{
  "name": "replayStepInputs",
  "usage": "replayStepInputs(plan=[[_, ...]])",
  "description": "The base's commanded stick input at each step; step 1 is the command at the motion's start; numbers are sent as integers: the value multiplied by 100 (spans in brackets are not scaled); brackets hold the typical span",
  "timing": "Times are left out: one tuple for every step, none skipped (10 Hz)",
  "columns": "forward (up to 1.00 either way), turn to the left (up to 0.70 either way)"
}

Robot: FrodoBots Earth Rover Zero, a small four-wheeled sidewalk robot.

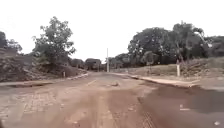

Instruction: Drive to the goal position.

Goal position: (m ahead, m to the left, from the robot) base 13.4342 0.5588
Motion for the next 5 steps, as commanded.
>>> replayStepInputs(plan=[[100, 0], [100, 27], [100, 27], [100, 27], [100, 27]])
